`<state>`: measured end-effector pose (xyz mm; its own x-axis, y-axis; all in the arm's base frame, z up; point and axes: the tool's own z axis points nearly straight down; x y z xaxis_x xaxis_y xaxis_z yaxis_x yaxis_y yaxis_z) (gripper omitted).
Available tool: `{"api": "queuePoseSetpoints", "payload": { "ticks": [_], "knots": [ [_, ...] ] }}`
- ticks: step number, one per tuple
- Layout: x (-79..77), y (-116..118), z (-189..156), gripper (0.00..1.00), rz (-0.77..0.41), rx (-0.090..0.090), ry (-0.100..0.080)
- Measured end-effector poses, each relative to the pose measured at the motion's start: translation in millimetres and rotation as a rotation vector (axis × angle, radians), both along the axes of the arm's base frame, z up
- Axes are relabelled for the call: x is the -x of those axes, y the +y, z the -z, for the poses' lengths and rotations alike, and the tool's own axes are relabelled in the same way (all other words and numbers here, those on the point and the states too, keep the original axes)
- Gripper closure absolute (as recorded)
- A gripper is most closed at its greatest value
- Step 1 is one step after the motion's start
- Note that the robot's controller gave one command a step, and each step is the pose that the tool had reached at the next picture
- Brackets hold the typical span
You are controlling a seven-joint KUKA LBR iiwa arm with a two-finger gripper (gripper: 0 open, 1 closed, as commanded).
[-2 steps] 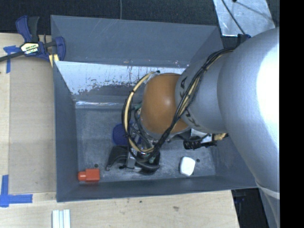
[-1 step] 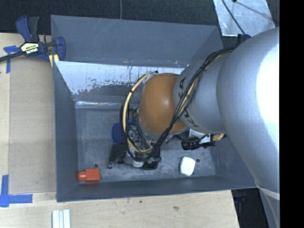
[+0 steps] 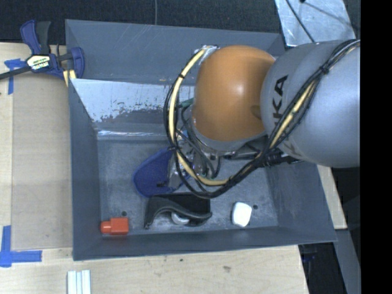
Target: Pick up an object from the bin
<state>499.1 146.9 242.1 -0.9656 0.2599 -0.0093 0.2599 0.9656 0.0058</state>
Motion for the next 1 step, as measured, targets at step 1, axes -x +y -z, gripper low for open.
{"api": "queuePoseSetpoints", "payload": {
  "ticks": [1],
  "knots": [
    [9.4, 49.6, 76.5, 1.00, -0.003, 0.003, 0.015]
  ]
}}
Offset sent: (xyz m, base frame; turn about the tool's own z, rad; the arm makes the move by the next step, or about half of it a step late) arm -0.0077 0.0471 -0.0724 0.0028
